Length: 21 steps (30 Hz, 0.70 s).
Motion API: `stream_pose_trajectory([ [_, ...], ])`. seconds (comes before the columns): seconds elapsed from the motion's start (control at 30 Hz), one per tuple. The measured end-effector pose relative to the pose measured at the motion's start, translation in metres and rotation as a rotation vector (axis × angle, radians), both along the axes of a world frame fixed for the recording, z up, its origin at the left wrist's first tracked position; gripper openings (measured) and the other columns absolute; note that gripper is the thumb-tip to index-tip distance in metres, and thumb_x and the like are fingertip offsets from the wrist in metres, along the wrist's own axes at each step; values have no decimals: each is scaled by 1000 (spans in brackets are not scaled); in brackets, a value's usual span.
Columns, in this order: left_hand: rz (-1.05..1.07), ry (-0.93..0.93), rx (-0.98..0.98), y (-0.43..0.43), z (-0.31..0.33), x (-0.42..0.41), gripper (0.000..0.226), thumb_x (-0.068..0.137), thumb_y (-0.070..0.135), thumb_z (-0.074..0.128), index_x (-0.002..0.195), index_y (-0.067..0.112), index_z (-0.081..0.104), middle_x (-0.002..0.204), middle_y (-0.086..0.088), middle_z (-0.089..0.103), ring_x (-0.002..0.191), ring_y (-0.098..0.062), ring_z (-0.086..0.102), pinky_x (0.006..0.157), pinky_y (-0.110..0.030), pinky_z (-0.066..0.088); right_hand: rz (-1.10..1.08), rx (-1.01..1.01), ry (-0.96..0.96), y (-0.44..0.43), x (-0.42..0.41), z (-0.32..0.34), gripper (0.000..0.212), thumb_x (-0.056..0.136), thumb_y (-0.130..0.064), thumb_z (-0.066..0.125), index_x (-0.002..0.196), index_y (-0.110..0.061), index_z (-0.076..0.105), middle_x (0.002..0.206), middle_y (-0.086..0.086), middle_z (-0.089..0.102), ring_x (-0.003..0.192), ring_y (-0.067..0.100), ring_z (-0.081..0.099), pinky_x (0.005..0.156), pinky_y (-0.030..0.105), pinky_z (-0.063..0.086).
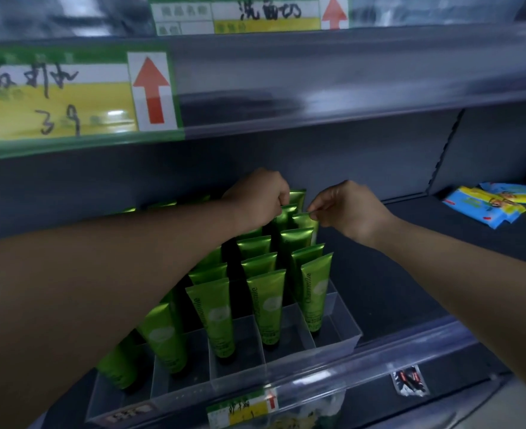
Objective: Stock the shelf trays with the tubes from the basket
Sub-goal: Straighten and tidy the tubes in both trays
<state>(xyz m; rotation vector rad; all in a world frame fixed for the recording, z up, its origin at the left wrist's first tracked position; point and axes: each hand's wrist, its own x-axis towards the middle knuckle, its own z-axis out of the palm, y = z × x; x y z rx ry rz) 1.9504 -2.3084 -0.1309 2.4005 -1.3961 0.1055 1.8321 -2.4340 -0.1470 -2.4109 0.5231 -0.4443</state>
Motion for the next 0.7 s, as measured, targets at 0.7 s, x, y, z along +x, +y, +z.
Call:
stream_pose_trajectory([
  [0.7, -25, -81, -10, 0, -3, 4, 21, 79, 0, 59, 91, 12, 72, 96, -10, 72, 92, -25, 67, 80, -33, 53, 59, 89, -2, 17, 12, 5, 8, 82, -5, 70, 85, -10, 76, 78, 6, 70, 64, 8, 59, 83, 27, 54],
])
